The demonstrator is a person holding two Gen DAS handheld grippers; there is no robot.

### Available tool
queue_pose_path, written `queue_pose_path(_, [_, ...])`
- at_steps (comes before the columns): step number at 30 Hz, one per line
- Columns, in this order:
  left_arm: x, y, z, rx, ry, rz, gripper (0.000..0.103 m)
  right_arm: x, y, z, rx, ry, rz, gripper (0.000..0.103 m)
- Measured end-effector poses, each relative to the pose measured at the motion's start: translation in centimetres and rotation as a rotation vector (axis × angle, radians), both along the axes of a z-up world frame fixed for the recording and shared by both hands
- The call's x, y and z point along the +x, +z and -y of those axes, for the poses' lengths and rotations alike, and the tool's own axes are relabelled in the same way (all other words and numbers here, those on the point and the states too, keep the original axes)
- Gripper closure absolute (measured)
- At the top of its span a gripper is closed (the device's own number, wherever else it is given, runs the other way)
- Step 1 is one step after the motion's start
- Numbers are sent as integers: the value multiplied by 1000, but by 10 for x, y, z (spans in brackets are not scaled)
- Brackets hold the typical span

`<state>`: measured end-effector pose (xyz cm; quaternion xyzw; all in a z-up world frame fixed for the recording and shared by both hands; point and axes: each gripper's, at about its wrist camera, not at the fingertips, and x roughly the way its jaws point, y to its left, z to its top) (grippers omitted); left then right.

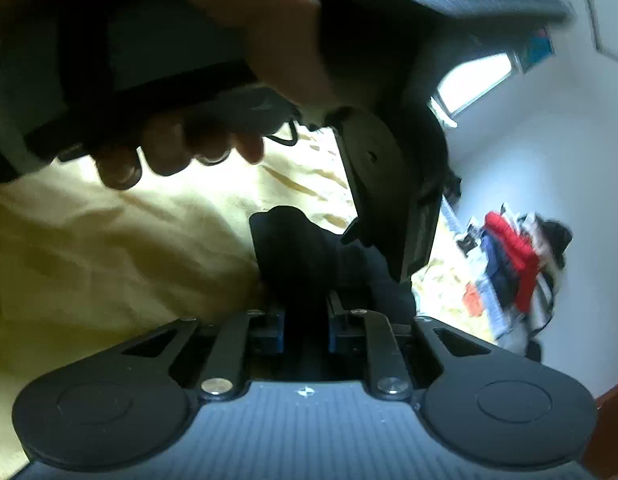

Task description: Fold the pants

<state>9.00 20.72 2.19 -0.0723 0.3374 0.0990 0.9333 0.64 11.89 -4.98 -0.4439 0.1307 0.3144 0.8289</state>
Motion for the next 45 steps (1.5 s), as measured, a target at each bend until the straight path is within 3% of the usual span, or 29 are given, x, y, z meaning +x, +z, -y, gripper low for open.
queue_pose_path(4, [-1,-1,-33,-345,-23,7,1,24,21,15,150,-35,-107,91])
queue_pose_path(7, [0,-3,-47,-513,-33,19,1,36,35,27,246,-52,-171,91])
queue_pose_path(15, [14,-17,-40,-753,-127,-18,1,46,59,56,450,-101,-304,91])
queue_pose_path(21, [27,-27,-34,-840,-127,-6,3,66,70,82,619,-140,-428,91])
queue_pose_path(22, [30,-28,-33,-866,-142,4,5,64,69,82,623,-140,-435,91])
queue_pose_path(24, [32,-29,-29,-897,-176,25,30,63,69,82,613,-138,-435,91])
queue_pose_path(26, [34,-27,-25,-829,-149,6,56,61,67,80,587,-127,-464,91])
queue_pose_path(28, [33,-26,-24,-770,-133,-2,71,53,66,81,562,-113,-480,90])
queue_pose_path(31, [29,-29,-28,-746,-128,7,81,43,75,99,584,-52,-524,90])
queue_pose_path(34, [24,-29,-27,-714,-118,27,83,52,85,132,725,-35,-585,90])
queue_pose_path(36, [19,-24,-21,-661,-118,46,84,65,86,152,825,-122,-600,90])
queue_pose_path(39, [9,-10,-8,-592,-143,90,85,80,78,150,784,-274,-577,90])
queue_pose_path(41, [1,0,2,-583,-179,129,86,85,72,142,781,-282,-585,90])
queue_pose_path(45, [-14,21,38,-507,-250,180,87,86,68,135,869,-242,-642,90])
